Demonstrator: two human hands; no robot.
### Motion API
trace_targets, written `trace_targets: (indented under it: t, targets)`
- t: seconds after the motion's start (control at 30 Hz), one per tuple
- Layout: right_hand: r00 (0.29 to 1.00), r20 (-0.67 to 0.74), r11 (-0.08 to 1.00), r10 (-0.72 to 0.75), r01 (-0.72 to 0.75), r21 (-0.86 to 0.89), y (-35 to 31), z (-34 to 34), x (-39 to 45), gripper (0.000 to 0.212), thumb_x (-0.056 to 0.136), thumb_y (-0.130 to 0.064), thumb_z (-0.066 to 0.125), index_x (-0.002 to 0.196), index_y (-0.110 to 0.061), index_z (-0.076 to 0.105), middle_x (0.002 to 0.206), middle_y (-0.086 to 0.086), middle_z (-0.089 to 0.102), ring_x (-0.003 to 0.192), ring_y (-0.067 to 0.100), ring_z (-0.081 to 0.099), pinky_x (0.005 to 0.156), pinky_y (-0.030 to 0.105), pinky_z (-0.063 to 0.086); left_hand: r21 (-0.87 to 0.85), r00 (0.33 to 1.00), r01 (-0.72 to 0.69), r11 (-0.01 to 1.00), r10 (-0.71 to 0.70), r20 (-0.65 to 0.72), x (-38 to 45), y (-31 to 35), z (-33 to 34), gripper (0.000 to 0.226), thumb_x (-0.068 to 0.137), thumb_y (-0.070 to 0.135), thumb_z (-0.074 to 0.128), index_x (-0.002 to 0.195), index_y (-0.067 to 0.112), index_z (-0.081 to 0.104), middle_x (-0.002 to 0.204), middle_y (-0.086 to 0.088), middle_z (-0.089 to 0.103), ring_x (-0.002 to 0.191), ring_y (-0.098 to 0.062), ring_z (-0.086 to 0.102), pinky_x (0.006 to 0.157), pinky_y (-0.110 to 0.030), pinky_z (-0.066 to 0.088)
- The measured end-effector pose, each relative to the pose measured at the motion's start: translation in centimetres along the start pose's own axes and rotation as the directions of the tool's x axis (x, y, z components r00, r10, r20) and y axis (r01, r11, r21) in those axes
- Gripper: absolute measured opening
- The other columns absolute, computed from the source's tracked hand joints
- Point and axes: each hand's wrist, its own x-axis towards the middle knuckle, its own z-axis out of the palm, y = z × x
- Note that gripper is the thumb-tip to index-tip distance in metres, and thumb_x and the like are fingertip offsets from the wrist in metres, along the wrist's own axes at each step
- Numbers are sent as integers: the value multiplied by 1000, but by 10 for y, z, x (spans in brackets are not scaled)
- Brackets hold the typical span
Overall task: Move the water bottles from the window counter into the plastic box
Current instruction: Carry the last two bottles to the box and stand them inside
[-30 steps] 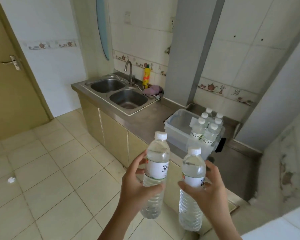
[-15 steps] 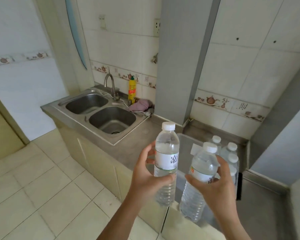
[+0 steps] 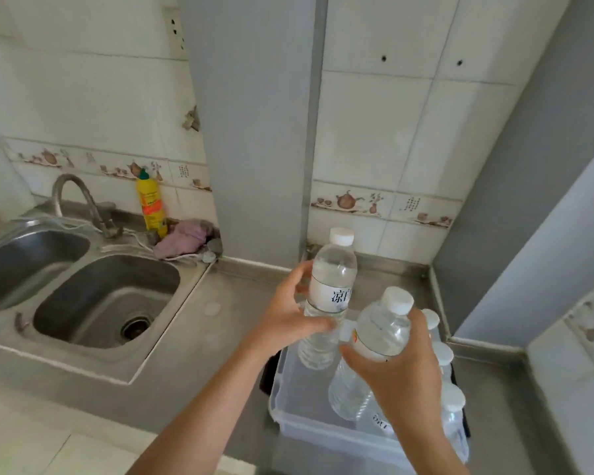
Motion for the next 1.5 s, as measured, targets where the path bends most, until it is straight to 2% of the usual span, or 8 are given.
trace_targets:
  t: [0.23, 0.33, 0.47, 0.63, 1.0, 1.27, 1.4, 1.5]
  targets:
    - [984, -152, 967, 89, -122, -222, 7, 43, 5, 93, 50, -42, 88, 130, -28, 43, 120, -8, 58, 98, 23, 64, 69, 33, 46, 19, 957, -2, 1000, -4, 291, 67, -55, 23, 95, 55, 19, 95, 133, 43, 46, 127, 16, 60, 110, -3, 60, 92, -32, 53]
    - [963, -258, 938, 79, -159, -307, 14, 61, 3, 94, 44, -43, 90, 125, -33, 41, 112, -3, 63, 85, 26, 68, 60, 29, 43, -4, 919, -38, 999, 37, 393, 74, -68, 33, 81, 61, 17, 94, 122, 46, 48, 122, 18, 62, 106, 5, 61, 89, -20, 51]
    - [934, -317, 907, 163, -269, -324, 20, 76, -2, 95, 47, -43, 90, 124, -36, 34, 121, -3, 59, 95, 27, 66, 61, 33, 47, -48, 884, -5, 999, 27, 467, 73, -87, 45, 76, 61, 34, 93, 120, 53, 50, 123, 24, 61, 109, 0, 61, 93, -26, 53]
    - [918, -375, 880, 127, -279, -385, 26, 92, -13, 102, 43, -30, 95, 124, -29, 33, 122, 9, 61, 84, 33, 69, 52, 36, 51, -35, 859, 26, 999, -5, 512, 73, -111, 52, 81, 58, 30, 95, 121, 48, 47, 130, 12, 59, 116, -8, 60, 96, -33, 53]
    - [884, -345, 869, 315, -415, -270, 40, 116, -27, 90, 58, -25, 90, 121, -41, 27, 127, -9, 42, 82, 11, 53, 64, 28, 47, 85, 822, -20, 996, -32, 569, 79, -129, 57, 74, 64, 13, 90, 113, 45, 43, 123, 11, 56, 114, -7, 57, 96, -32, 51]
    - [865, -341, 871, 368, -449, -200, 36, 113, -29, 80, 67, -23, 85, 130, -29, 37, 133, -8, 41, 85, 8, 49, 69, 24, 41, 318, 873, -284, 904, 108, 475, 68, -124, 48, 80, 68, 24, 89, 135, 31, 45, 128, 16, 50, 113, -8, 47, 95, -26, 44]
    - [889, -319, 894, 329, -402, -198, 33, 106, -33, 75, 70, -19, 83, 130, -28, 38, 135, -10, 40, 88, 8, 52, 68, 23, 42, 406, 864, -231, 884, -5, 503, 65, -114, 27, 87, 77, 21, 83, 146, 36, 31, 134, 9, 46, 94, -8, 56, 82, -23, 49]
    - [917, -293, 913, 272, -341, -221, 32, 96, -36, 72, 72, -12, 81, 131, -26, 41, 138, -8, 39, 95, 4, 50, 64, 12, 40, 442, 840, -213, 871, -68, 538, 54, -108, 14, 102, 77, 16, 80, 150, 47, 15, 143, 9, 44, 117, -10, 53, 91, -27, 48]
